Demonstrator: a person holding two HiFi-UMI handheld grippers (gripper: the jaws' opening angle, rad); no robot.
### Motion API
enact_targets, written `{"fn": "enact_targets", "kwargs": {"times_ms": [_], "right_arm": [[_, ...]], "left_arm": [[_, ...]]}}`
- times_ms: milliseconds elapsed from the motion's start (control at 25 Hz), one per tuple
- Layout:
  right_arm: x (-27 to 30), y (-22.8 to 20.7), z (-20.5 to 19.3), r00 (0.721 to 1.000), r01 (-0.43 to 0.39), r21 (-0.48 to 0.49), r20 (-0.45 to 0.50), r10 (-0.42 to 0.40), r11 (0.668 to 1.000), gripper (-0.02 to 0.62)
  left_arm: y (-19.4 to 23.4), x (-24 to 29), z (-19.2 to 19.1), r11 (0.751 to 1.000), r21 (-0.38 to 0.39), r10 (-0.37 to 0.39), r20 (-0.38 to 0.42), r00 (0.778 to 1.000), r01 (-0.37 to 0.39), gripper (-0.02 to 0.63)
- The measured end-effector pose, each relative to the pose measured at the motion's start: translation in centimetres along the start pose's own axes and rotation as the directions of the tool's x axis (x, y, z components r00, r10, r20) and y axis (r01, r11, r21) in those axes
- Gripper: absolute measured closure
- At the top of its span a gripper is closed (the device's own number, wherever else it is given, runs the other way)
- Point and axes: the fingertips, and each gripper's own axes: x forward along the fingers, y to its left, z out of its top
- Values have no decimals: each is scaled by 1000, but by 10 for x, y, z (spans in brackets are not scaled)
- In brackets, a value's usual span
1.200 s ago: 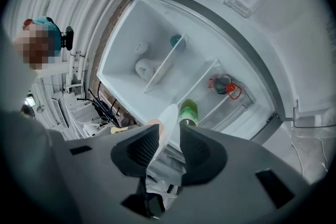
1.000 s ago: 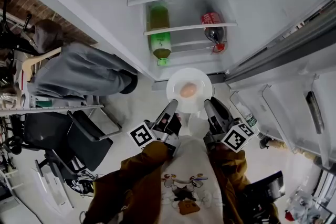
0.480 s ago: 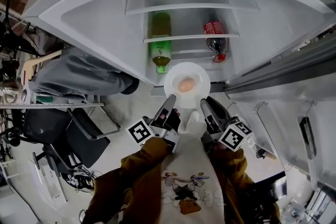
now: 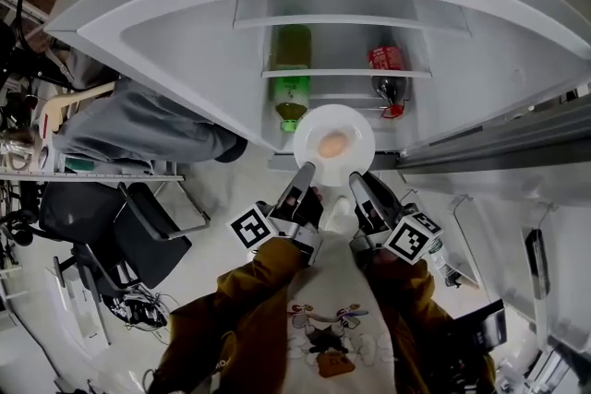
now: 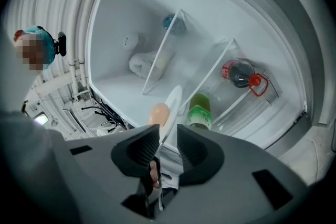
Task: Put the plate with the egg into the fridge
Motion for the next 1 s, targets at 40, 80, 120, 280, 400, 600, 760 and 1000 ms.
{"fn": "enact_targets", "kwargs": {"times_ms": [40, 80, 120, 280, 400, 600, 760, 1000], "right_arm": [[4, 2, 0, 1000, 1, 6, -1, -1, 1000, 489], [8, 4, 0, 1000, 3, 12, 0, -3, 1000, 491], [12, 6, -1, 1000, 6, 17, 3, -6, 1000, 489], [21, 8, -4, 1000, 23, 31, -1, -23, 999, 491], [23, 7, -8, 999, 33, 47, -6, -32, 998, 520], [27, 6, -6, 999, 44, 84, 13, -45, 995, 523], [32, 6, -7, 999, 26, 161, 17, -29, 987, 546], [37, 0, -9, 998, -14, 340, 61, -7, 940, 574]], "left_arm": [[-1, 3, 2, 1000, 2, -2, -7, 1000, 2, 588], [-2, 6, 5, 1000, 3, -4, -13, 1000, 4, 588], [-4, 8, 7, 1000, 2, -6, -18, 1000, 6, 588], [-4, 13, 10, 1000, 9, -11, -40, 999, 11, 588], [-1, 14, 11, 1000, -6, -5, -45, 999, 4, 588], [0, 17, 15, 1000, -4, -3, -41, 999, 3, 586], [3, 16, 19, 1000, -8, 7, -27, 1000, -7, 588], [6, 17, 24, 999, 27, 18, -29, 999, -17, 588]]}}
